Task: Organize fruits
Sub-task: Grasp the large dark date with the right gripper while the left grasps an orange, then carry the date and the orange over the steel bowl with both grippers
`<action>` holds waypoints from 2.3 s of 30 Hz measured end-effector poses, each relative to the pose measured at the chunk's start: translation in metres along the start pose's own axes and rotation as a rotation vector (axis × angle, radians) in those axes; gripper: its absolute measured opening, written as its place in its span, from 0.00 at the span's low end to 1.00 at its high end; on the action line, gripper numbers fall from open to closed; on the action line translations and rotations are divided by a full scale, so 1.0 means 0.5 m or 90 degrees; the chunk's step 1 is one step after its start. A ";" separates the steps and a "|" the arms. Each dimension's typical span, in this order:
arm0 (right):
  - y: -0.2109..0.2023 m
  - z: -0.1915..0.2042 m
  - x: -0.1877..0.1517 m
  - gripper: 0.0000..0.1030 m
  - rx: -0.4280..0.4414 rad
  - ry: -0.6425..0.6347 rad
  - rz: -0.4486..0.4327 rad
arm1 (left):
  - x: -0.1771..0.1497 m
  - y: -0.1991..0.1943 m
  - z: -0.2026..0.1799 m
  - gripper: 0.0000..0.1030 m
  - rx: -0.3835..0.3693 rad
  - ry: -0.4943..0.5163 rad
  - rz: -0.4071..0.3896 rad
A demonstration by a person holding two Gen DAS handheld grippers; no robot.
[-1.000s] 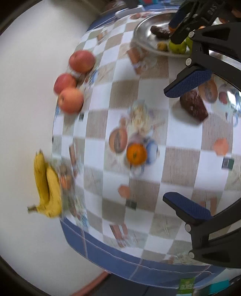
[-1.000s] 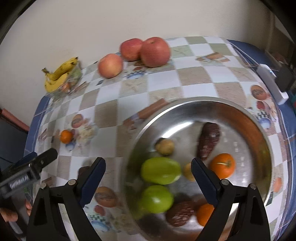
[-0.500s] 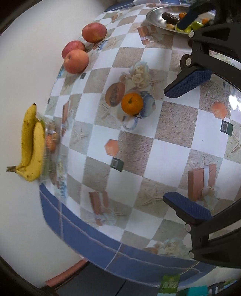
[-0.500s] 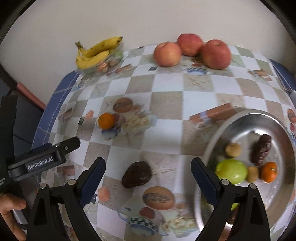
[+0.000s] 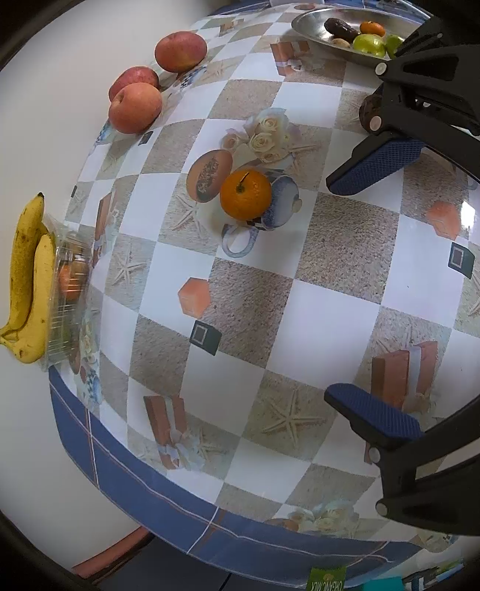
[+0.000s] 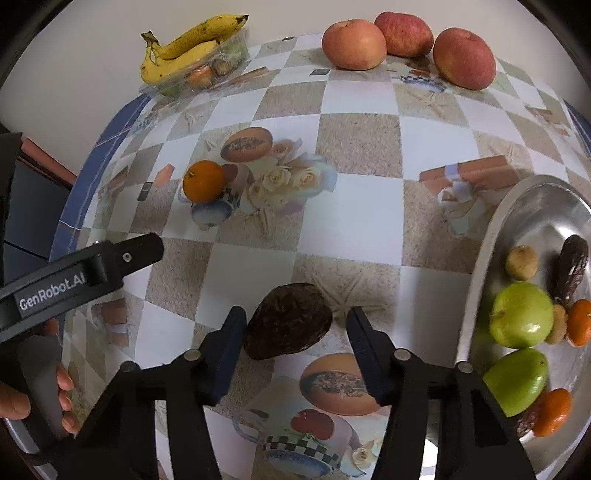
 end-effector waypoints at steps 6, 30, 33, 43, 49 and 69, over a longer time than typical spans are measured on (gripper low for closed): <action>-0.002 0.004 0.005 0.44 0.016 0.002 -0.010 | 0.016 -0.001 0.001 1.00 -0.036 -0.046 -0.006; -0.040 -0.075 0.062 0.36 0.002 0.032 -0.076 | 0.056 0.052 -0.127 0.45 -0.174 -0.039 -0.050; -0.040 -0.080 0.061 0.36 0.004 0.036 -0.075 | 0.056 0.053 -0.120 0.38 -0.175 -0.045 -0.049; -0.071 -0.082 0.049 0.36 0.002 0.041 -0.085 | 0.028 0.000 -0.129 0.37 -0.213 -0.030 -0.030; -0.119 -0.086 0.024 0.36 -0.020 0.030 -0.093 | -0.014 -0.085 -0.176 0.37 -0.253 0.008 -0.044; -0.283 -0.386 -0.117 0.36 -0.168 0.207 -0.109 | -0.277 -0.173 -0.477 0.37 -0.334 0.284 0.031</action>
Point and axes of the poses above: each gripper's, at about its wrist camera, not at the fingertips, and y roughly the way its jaws point, z to its left, x to its top, the point moved 7 cm from there along y, roughly the way its jaws point, and after that the axes turned 14 degrees about -y, right-handed, at the moved point
